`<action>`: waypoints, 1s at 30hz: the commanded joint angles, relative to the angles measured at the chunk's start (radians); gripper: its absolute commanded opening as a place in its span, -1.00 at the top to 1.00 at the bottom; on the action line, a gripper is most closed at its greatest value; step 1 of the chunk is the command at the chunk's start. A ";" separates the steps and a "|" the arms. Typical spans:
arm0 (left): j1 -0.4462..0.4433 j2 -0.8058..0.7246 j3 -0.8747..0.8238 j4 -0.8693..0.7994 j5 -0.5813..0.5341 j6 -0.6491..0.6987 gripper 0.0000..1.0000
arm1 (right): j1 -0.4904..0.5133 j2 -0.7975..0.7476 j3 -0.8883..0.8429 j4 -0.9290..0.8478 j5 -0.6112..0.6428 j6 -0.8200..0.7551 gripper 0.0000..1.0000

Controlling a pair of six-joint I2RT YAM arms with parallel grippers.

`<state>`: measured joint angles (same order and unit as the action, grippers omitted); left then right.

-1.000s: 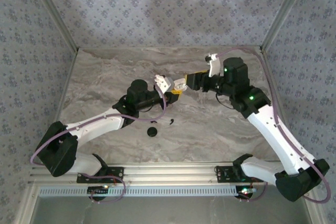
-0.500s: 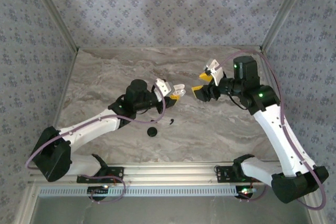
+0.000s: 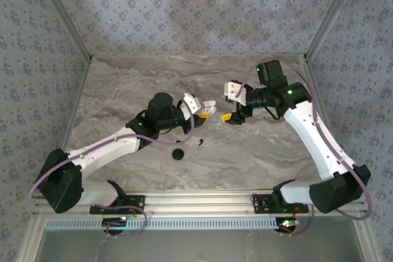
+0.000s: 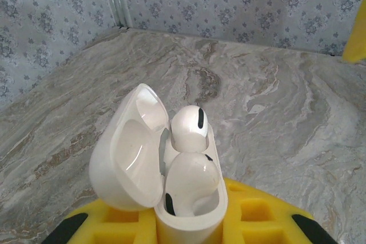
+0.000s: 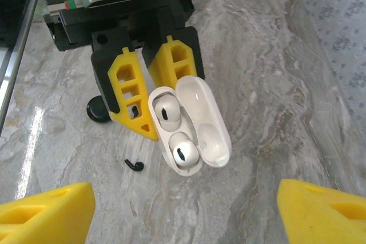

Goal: Insert the wireless bluetooth earbuds into the charging case

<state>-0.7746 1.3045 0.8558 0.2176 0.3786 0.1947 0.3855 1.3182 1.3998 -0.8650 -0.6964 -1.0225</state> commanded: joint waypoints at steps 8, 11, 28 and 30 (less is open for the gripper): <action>-0.008 -0.048 0.047 -0.012 0.024 0.025 0.69 | 0.067 0.100 0.047 0.001 -0.013 -0.058 -0.73; -0.008 -0.053 0.048 -0.015 0.022 0.026 0.69 | 0.083 0.131 0.061 -0.013 -0.014 -0.067 -0.73; -0.009 -0.068 0.048 -0.028 -0.031 0.041 0.69 | 0.071 0.068 0.096 -0.186 -0.046 -0.122 -0.28; -0.008 -0.071 0.046 -0.026 -0.032 0.040 0.69 | 0.056 0.040 0.084 -0.185 -0.051 -0.113 -0.19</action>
<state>-0.7856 1.2617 0.8726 0.1719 0.3660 0.2211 0.4541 1.4212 1.4891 -0.9848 -0.7059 -1.1332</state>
